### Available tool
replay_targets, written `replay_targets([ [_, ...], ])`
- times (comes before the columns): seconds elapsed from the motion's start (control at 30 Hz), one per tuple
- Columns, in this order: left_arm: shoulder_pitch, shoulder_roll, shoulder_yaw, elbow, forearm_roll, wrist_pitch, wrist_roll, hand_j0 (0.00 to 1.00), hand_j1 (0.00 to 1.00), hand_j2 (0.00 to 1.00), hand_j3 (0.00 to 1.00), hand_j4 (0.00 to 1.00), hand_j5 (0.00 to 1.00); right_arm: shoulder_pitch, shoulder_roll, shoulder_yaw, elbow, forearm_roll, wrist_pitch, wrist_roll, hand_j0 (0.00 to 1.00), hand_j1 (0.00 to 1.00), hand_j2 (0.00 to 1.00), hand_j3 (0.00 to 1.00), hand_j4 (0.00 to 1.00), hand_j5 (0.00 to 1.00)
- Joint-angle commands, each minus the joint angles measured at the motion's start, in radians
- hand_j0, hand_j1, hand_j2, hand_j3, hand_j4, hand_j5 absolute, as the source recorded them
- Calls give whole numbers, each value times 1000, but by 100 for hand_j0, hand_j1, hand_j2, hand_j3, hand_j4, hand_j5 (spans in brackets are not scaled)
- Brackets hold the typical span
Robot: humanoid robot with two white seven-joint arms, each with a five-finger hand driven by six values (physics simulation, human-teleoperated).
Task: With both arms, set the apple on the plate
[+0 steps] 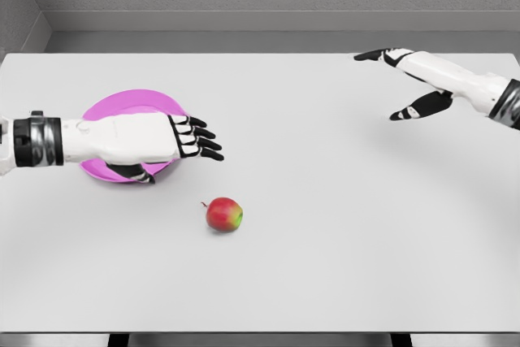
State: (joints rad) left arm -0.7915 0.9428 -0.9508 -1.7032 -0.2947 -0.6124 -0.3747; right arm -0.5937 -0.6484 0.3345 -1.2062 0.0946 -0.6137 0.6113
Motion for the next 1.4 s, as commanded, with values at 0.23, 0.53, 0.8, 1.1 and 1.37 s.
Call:
replay_targets([
  [0.23,-11,-140,0,-59,-49,2,-236,100,100,100,100,100,100,12,-42,-22,-7,-7,3,0,100,100,100,100,100,100],
  [0.53,-35,-185,-3,-59,-95,2,-236,100,100,100,100,100,100,28,-68,-41,-4,-7,3,0,100,100,100,100,100,100],
  [0.8,-28,-185,-6,-59,-214,2,-236,100,100,100,100,100,100,29,-68,-41,-3,-7,3,0,100,100,100,100,100,100],
  [1.1,-32,-200,-16,-61,-250,2,-236,100,100,100,100,100,100,31,-66,-41,2,-7,3,0,100,100,100,100,100,100],
  [1.37,-69,-168,-135,-61,-248,2,-236,100,100,100,100,100,100,44,-66,-41,2,-7,3,0,100,100,100,100,100,100],
])
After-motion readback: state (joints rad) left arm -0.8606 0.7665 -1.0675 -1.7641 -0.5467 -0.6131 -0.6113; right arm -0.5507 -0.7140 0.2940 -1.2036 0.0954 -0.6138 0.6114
